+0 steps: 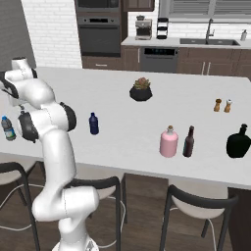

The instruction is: Move the plastic bottles in the middle to the plastics group, and the glass bottles in the middle to the glass group.

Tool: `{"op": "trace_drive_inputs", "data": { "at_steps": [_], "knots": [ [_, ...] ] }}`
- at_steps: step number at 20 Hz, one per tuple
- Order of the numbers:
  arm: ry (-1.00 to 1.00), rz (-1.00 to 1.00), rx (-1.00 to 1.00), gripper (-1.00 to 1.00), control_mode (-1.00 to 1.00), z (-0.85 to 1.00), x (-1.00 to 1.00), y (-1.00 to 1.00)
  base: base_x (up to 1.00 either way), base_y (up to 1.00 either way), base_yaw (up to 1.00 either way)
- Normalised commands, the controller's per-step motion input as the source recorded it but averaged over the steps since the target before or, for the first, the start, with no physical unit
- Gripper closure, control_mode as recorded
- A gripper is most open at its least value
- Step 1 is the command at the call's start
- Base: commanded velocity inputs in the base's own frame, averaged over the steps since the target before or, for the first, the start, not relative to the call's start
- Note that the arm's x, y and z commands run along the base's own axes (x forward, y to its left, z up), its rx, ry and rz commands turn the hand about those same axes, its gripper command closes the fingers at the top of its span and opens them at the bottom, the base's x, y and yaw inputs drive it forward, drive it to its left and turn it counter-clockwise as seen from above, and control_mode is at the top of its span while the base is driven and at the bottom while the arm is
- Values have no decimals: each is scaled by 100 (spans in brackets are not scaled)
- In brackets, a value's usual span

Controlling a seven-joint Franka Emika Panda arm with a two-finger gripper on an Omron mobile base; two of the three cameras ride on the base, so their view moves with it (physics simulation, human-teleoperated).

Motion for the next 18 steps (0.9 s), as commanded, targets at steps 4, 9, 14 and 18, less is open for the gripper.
{"op": "trace_drive_inputs", "data": {
  "at_steps": [4, 9, 14, 18],
  "knots": [
    [0, -29, -1, -100, -100, 9, -33, -88, 0, 0, 0],
    [0, -31, 0, -100, -100, 13, -34, -97, 0, 0, 0],
    [0, -29, 0, -100, -100, 32, -19, -100, 0, 0, 0],
    [0, -29, 0, -100, -100, 33, -4, -100, 0, 0, 0]
  ]
}}
